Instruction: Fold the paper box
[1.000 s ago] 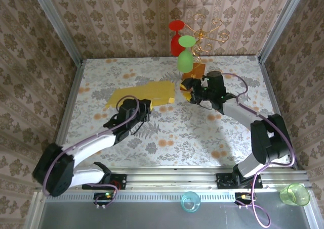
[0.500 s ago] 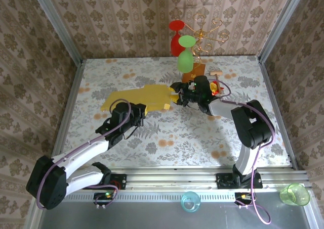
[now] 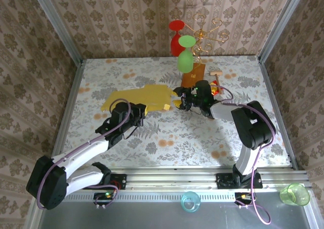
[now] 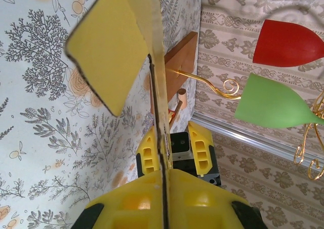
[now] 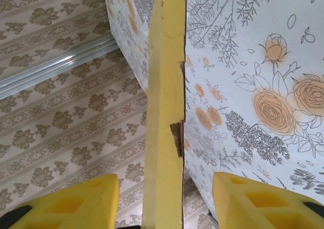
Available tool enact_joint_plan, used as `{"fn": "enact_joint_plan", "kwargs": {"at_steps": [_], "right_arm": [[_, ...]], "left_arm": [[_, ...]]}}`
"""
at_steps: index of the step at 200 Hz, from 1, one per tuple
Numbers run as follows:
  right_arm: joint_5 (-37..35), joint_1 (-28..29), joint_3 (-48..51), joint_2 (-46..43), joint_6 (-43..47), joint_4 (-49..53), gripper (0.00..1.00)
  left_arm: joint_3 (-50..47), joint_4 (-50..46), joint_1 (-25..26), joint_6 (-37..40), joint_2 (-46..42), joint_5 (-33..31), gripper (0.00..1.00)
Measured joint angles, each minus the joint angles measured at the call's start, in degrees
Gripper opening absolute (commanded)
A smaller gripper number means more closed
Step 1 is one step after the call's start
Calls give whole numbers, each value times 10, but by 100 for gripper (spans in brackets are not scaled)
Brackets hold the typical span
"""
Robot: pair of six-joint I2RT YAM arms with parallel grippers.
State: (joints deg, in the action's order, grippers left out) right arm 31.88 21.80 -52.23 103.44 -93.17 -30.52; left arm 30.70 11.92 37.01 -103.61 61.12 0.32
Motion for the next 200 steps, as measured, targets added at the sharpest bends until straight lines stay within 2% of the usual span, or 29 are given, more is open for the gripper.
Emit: {"fn": "enact_joint_plan", "kwargs": {"at_steps": [30,98,142,167,180,188,200], "right_arm": [[0,2,0,9,-14,-23,46],[-5,14,-16,63,-70,-72,18],[-14,15,-31,66,-83,-88,11],[-21,18,-40,70,-92,-92,0],[-25,19,-40,70,-94,-92,0],[-29,20,-40,70,-93,-92,0],[-33,21,-40,69,-93,-92,0]], "left_arm": [[0,0,0,0,0,2,0],[0,0,0,2,0,7,0],[0,0,-7,2,0,13,0],[0,0,-14,2,0,15,0],[0,0,-16,3,0,17,0],[0,0,-18,3,0,18,9],[0,-2,-23,9,-1,22,33]]}}
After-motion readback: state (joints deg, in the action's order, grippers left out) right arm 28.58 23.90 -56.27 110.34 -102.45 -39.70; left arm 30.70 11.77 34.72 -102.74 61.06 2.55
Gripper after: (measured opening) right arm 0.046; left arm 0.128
